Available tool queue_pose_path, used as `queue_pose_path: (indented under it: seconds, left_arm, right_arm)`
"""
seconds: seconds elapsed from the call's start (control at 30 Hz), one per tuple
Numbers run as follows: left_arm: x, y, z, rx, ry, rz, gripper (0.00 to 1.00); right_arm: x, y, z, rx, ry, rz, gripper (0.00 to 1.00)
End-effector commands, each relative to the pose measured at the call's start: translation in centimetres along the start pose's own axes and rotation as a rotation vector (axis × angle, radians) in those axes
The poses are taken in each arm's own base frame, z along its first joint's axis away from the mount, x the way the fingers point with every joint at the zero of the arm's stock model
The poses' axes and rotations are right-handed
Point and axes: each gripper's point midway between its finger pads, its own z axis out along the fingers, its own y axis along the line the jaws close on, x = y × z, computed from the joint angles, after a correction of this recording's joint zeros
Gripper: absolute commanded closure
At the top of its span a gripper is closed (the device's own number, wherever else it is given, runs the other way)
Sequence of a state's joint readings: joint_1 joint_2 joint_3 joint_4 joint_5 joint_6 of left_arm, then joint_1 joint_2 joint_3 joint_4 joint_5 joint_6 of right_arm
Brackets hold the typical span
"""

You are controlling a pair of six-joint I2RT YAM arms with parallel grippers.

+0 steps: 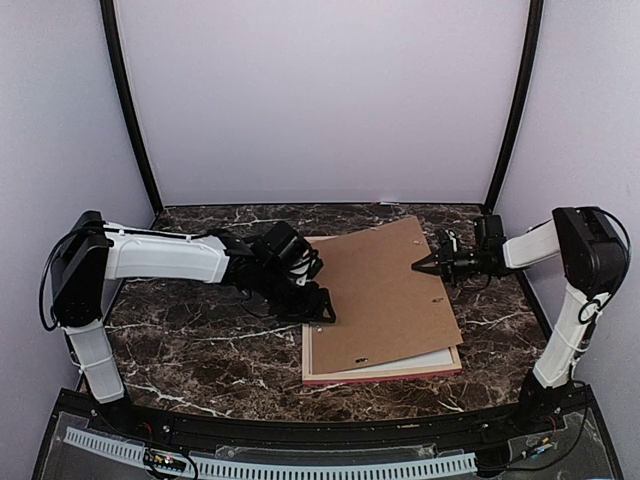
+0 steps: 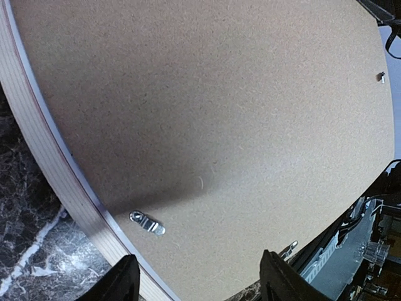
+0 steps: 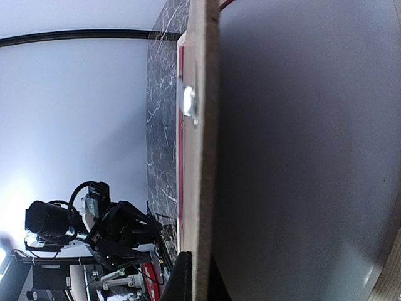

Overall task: Put the photo into the frame
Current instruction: Place the backboard on the frame body.

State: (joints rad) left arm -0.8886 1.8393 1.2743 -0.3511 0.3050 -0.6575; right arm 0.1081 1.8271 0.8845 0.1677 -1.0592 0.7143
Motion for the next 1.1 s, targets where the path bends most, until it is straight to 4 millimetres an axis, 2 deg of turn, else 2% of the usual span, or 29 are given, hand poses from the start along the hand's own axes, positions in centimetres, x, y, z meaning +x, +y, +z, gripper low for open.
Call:
queue_pose_path:
  seconds: [0.0,0.27,0.53,1.07]
  left_arm:
    - [-1.5,0.5,-2.6,-0.017,-0.07,-0.001,0.32]
    - [-2.5,3.0,-3.8,-0.059,-0.123,-0.056,0.31]
    - [-2.6,4.9,-3.6,-0.084,-0.134,-0.098,0.3]
    - [-2.2,5.5,-2.6,-0.072,-0.117,-0.115,0.3]
  right_arm:
    - [-1.1,-0.6,0.3,0.022,-0.041,-0.067,1.0]
    - [-1.6,-0.6,0.5,-0.002,-0.048,-0.055,1.0]
    - [-2.2,-0.3,0.4,-0.023,-0.062,-0.043,1.0]
    - [-2.9,-0.2,0.1,-0.043,-0.093,-0.023,1.0]
